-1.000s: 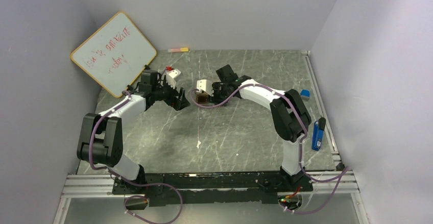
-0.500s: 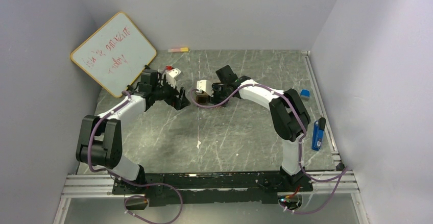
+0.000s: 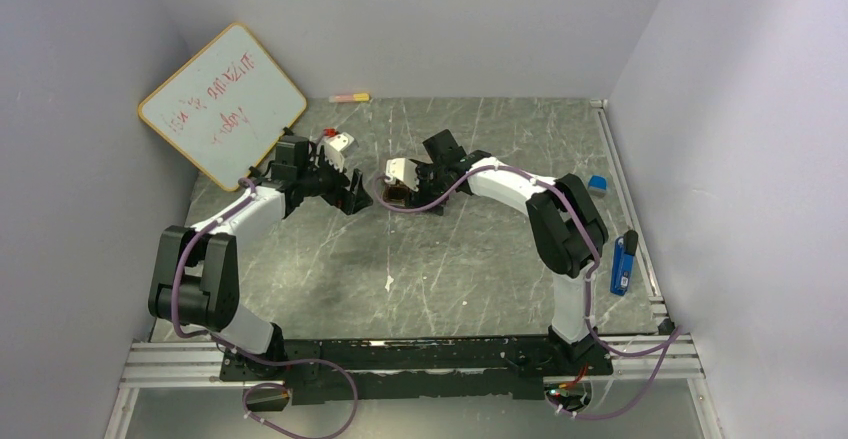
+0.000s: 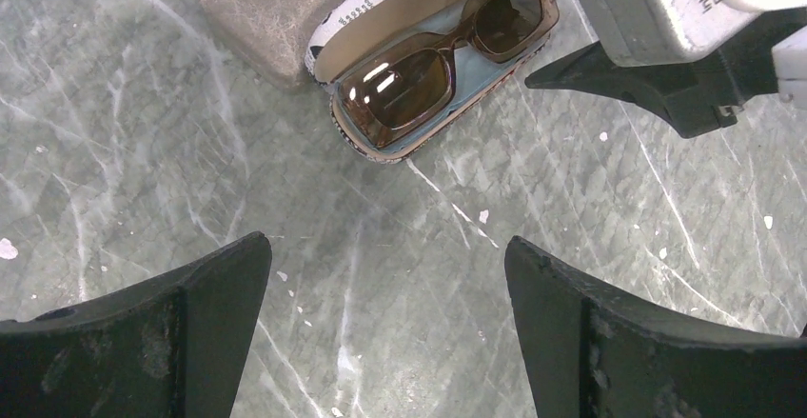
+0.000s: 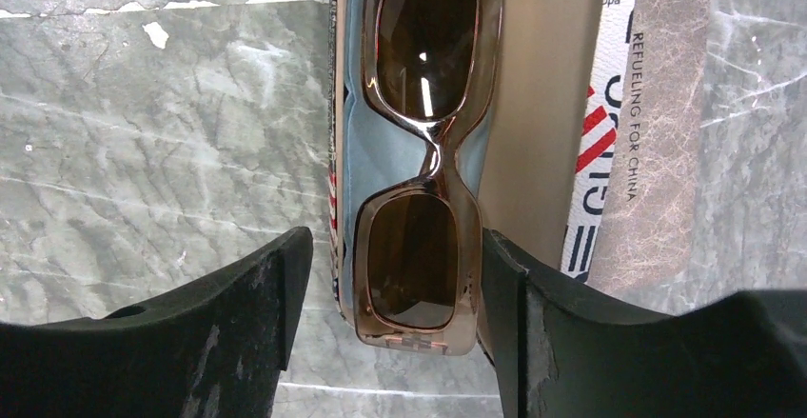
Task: Organize the sunglasses
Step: Place the sunglasses in the sunglasses case.
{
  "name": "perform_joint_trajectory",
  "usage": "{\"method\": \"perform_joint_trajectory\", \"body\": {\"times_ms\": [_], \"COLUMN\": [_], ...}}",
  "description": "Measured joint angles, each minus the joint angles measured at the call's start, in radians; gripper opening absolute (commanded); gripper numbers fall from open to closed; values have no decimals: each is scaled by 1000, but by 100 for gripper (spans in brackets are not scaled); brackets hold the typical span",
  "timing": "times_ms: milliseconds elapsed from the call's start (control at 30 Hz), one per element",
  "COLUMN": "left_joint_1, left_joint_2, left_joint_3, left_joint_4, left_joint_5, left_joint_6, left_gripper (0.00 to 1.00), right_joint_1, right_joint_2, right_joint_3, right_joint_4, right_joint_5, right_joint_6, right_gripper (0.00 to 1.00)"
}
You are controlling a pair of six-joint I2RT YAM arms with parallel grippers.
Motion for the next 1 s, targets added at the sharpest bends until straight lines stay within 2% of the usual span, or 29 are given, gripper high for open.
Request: {"method": "perform_joint_trajectory", "body": {"times_ms": [400, 567, 800, 1000], "left_joint_1": [-13, -21, -36, -48], "left_joint_2": [0, 0, 0, 0], "left_joint_3": [0, 0, 1, 9], "left_joint_4": [3, 3, 4, 10], "left_joint_5": [0, -2, -9, -20], "left_joint_6": [-15, -19, -26, -39], "left_gripper": [97, 97, 97, 97], "right_joint_1": [0, 0, 0, 0], "right_joint_2": [-6, -17, -55, -88], "right_joint_3": [-2, -3, -13, -18], "right_joint_4": [11, 13, 16, 18], "right_joint_5": [-2, -2, -3, -5], "right_joint_6": [7, 11, 19, 27], "right_gripper": [72, 78, 78, 74]}}
